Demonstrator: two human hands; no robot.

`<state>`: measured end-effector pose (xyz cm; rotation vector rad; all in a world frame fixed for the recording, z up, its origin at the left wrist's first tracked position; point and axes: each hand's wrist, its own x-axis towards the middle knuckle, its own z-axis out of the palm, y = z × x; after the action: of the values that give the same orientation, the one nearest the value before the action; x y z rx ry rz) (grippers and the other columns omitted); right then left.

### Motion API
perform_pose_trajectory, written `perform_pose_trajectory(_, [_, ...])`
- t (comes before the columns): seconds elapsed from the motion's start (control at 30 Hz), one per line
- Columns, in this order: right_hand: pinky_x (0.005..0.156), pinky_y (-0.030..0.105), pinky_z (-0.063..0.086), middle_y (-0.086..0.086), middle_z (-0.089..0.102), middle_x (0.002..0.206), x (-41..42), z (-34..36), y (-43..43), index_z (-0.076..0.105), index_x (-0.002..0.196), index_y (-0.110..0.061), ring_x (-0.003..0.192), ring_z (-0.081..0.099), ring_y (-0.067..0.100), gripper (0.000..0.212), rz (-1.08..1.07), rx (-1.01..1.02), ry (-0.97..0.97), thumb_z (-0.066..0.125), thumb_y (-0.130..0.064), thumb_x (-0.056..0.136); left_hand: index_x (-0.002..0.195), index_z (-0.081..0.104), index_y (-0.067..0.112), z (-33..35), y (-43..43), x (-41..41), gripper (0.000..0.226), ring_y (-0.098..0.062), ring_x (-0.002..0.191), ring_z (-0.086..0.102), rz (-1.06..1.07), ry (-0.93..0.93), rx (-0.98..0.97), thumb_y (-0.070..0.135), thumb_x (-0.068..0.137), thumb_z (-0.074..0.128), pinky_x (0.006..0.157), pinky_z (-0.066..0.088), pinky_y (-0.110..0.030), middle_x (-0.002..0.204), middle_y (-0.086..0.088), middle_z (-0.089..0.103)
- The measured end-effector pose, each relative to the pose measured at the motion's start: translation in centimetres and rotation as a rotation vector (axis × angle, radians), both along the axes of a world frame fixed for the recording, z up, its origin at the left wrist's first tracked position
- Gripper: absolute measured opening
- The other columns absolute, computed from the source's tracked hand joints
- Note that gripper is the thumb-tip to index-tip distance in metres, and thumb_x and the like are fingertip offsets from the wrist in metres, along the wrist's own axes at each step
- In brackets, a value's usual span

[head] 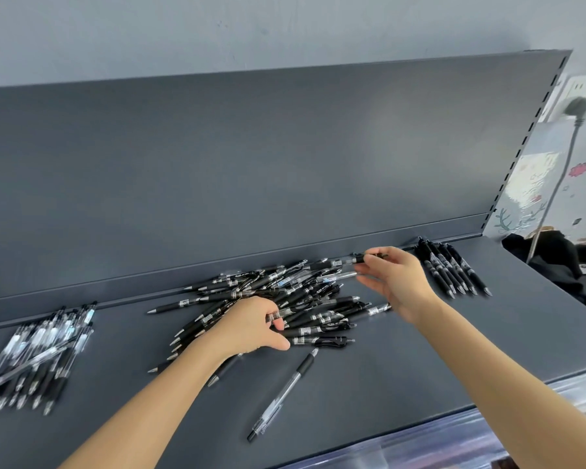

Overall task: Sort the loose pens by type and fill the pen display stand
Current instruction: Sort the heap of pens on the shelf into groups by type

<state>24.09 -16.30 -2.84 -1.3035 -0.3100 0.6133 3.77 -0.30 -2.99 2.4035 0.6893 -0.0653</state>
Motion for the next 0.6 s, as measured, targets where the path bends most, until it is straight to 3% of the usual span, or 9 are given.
perform_pose_trajectory(0.13, [0.074, 0.035, 0.059, 0.018, 0.062, 0.096, 0.8, 0.4, -0.5, 0.059, 0.092, -0.005, 0.090, 0.069, 0.029, 0.003, -0.067, 0.121, 0.151, 0.059, -0.002, 0.090, 0.078, 0.065, 0.021, -0.3, -0.1, 0.5, 0.014, -0.009, 0.057, 0.042, -0.014, 0.037, 0.050, 0.024, 0.070, 0.076, 0.053, 0.032, -0.023, 0.067, 0.008, 0.049])
perform_pose_trajectory(0.23, [0.075, 0.036, 0.060, 0.018, 0.062, 0.088, 1.0, 0.7, -1.0, 0.056, 0.086, -0.004, 0.092, 0.069, 0.030, 0.007, -0.098, 0.171, 0.218, 0.060, -0.007, 0.091, 0.074, 0.062, 0.024, -0.2, 0.0, 0.5, 0.011, -0.008, 0.060, 0.046, 0.020, 0.018, 0.036, 0.024, 0.075, 0.073, 0.054, 0.034, -0.021, 0.071, 0.008, 0.054])
perform_pose_trajectory(0.37, [0.077, 0.036, 0.059, 0.010, 0.054, 0.074, 1.4, 1.0, -1.7, 0.050, 0.075, -0.008, 0.081, 0.065, 0.026, 0.021, -0.178, 0.202, 0.237, 0.061, -0.012, 0.092, 0.083, 0.068, 0.012, 0.4, 0.2, 0.5, 0.011, -0.012, 0.068, 0.049, 0.158, -0.103, -0.142, 0.021, 0.080, 0.072, 0.062, 0.036, -0.024, 0.077, 0.002, 0.059])
perform_pose_trajectory(0.47, [0.073, 0.034, 0.060, 0.007, 0.052, 0.074, 1.9, 0.9, -2.2, 0.050, 0.075, -0.009, 0.078, 0.063, 0.022, 0.023, -0.212, 0.155, 0.206, 0.059, -0.019, 0.093, 0.084, 0.063, 0.014, 0.9, 0.0, 0.8, 0.007, -0.011, 0.074, 0.050, 0.206, -0.166, -0.316, 0.019, 0.086, 0.066, 0.065, 0.038, -0.024, 0.087, 0.002, 0.059])
perform_pose_trajectory(0.6, [0.073, 0.033, 0.055, 0.006, 0.049, 0.075, 2.9, 1.2, -3.3, 0.050, 0.079, -0.010, 0.076, 0.062, 0.022, 0.024, -0.217, 0.098, 0.152, 0.054, -0.025, 0.096, 0.079, 0.058, 0.011, 1.1, -1.0, 2.5, 0.011, -0.008, 0.065, 0.051, 0.197, -0.227, -0.467, 0.012, 0.091, 0.059, 0.059, 0.042, -0.019, 0.075, 0.000, 0.057])
